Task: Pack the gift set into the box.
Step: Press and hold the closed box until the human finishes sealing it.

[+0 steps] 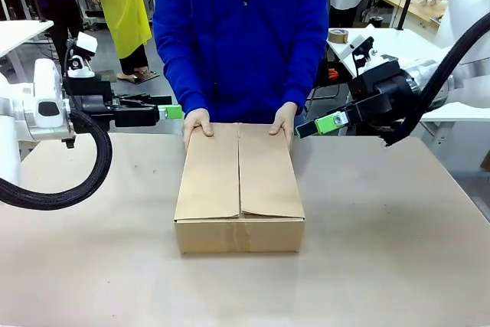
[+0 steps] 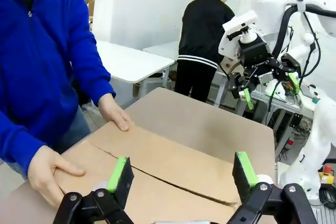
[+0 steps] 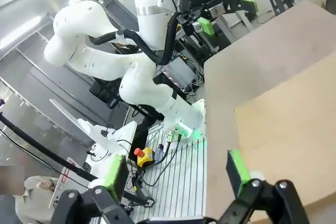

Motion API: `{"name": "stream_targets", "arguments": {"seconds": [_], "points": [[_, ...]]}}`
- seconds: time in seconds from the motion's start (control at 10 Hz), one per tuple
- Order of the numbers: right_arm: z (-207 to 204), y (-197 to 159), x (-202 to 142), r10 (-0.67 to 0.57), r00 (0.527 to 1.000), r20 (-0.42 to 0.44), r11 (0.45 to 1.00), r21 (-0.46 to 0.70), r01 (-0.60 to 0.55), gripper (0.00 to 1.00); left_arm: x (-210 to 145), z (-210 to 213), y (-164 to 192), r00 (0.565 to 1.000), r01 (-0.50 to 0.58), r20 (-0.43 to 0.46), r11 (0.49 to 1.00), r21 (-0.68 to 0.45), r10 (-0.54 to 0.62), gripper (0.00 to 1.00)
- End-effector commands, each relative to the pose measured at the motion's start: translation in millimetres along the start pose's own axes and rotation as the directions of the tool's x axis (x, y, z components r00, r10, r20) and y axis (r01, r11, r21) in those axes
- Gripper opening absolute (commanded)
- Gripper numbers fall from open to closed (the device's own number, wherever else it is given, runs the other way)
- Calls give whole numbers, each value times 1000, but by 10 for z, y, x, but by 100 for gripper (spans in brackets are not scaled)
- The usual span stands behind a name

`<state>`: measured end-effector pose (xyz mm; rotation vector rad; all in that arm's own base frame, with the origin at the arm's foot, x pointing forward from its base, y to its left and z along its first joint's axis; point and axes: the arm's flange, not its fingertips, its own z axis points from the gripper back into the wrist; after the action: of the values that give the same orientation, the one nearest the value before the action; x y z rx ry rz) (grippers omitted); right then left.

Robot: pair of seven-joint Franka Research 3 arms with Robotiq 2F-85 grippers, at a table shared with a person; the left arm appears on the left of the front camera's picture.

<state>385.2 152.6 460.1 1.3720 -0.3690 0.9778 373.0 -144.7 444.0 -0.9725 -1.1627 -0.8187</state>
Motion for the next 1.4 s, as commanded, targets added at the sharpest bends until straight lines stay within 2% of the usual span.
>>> {"name": "stream_targets", "arguments": {"seconds": [0.0,0.1,0.2,0.3,0.4,0.6,0.7,0.9,1.1,1.3], "points": [[-182,-259,66,288,944,-164,957,20,-289,100,-214,-250,50,970,193,-96,947,-258,-224,100],[-274,-542,24,430,885,-177,901,21,-434,100,-373,-381,119,958,223,-94,908,-355,-272,100],[-299,-783,-85,533,829,-171,844,43,-534,100,-482,-464,177,951,259,-50,876,-407,-304,100],[-317,-1005,-198,571,803,-171,818,31,-574,100,-601,-594,270,928,342,-28,883,-322,-370,100],[-349,-1215,-261,614,784,-92,789,58,-611,100,-762,-730,323,909,390,-45,883,-262,-415,100],[-370,-1473,-374,608,790,-82,788,-64,-613,100,-919,-859,374,904,404,-43,882,-244,-426,100],[-371,-1548,-419,608,793,-23,774,-205,-599,100,-1004,-908,448,908,386,-65,887,-251,-414,100],[-403,-1667,-458,592,805,30,792,-203,-575,100,-1151,-957,569,926,331,-100,910,-251,-364,100],[-387,-1726,-507,591,807,1,771,-294,-565,100,-1246,-934,652,939,281,-121,923,-264,-321,100],[-461,-1821,-564,583,811,-55,764,-303,-570,100,-1318,-916,725,948,253,-129,934,-254,-291,100]]}}
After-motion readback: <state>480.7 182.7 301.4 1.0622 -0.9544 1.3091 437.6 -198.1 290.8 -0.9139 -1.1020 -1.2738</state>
